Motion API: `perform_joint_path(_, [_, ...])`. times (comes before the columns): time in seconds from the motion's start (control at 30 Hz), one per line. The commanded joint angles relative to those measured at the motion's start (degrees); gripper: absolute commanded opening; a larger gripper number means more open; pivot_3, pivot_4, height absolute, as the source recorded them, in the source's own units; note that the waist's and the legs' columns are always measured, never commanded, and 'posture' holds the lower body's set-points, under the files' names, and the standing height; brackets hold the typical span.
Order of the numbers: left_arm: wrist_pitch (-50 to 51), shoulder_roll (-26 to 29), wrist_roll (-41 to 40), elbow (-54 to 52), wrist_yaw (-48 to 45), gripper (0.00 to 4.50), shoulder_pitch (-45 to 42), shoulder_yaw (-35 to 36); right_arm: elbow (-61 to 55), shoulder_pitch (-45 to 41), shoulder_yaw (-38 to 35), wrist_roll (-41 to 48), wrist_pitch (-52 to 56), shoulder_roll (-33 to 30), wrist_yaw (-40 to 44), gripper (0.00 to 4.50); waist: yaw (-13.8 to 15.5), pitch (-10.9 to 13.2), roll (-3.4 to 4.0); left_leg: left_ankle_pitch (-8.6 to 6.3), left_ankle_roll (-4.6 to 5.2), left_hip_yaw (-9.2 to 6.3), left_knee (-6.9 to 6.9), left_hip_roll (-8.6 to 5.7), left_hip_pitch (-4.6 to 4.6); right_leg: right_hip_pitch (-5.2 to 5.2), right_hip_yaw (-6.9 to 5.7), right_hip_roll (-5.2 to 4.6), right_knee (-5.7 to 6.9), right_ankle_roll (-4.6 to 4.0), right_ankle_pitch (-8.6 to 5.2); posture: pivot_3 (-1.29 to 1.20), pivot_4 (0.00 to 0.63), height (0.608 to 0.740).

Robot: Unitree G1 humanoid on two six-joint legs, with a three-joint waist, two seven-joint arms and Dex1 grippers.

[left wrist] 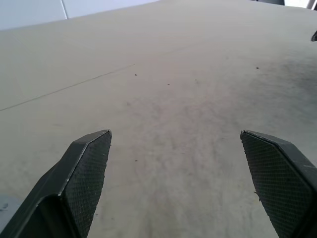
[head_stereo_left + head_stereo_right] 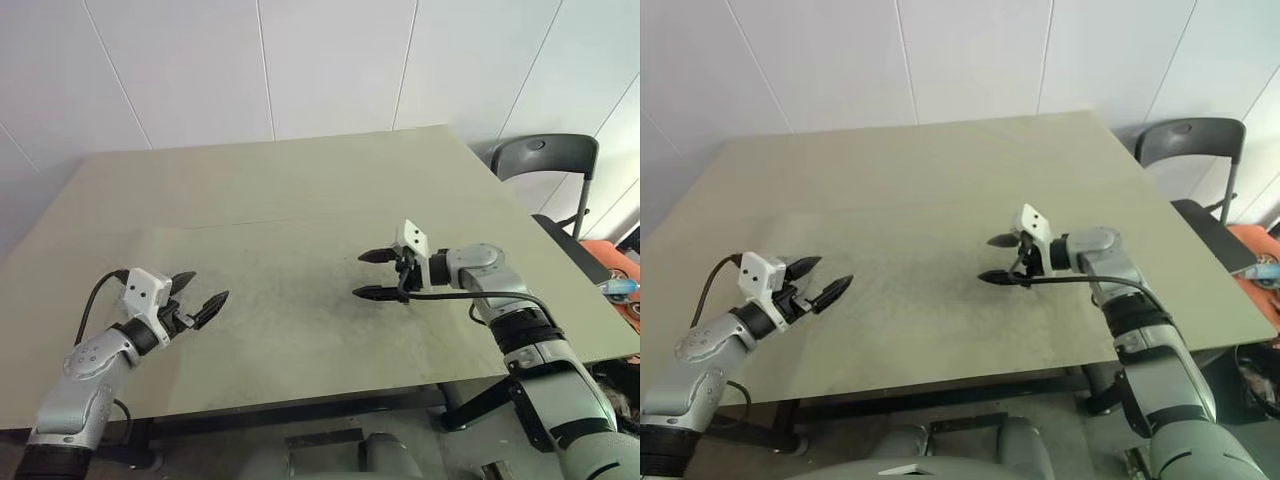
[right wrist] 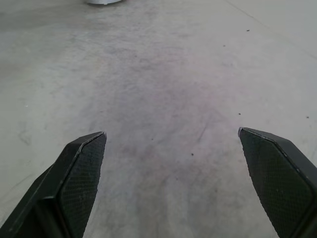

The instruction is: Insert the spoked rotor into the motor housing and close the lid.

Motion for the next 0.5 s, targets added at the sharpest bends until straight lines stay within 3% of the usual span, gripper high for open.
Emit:
perform_joint_path(0.03, [-1.8,-0.7,0.6,-1.8,-3.0,4.43,-0.3,2.1,-1.4,-0.2,-2.6,0.2,-3.7,1.8,-2.6,4.50,0.0,0.0,0.00,0.00,0.00,0.00,0.00,0.00,0.02,0.00,0.00,0.00,0.02,0.00,0.00,0.00,0.000,0.740])
perform_joint_path(0.5, [0.7,-3.3,1.6,-2.7,-4.2,4.43,-2.3,3.3,-3.2,2.9,-5.3,1.0,-4.2,2.4,-5.2,4.50,0.1,0.0,0.00,0.00,0.00,-0.03,0.03,0.00,0.11,0.07,0.00,0.00,0.07,0.01,0.02,0.00,0.000,0.740])
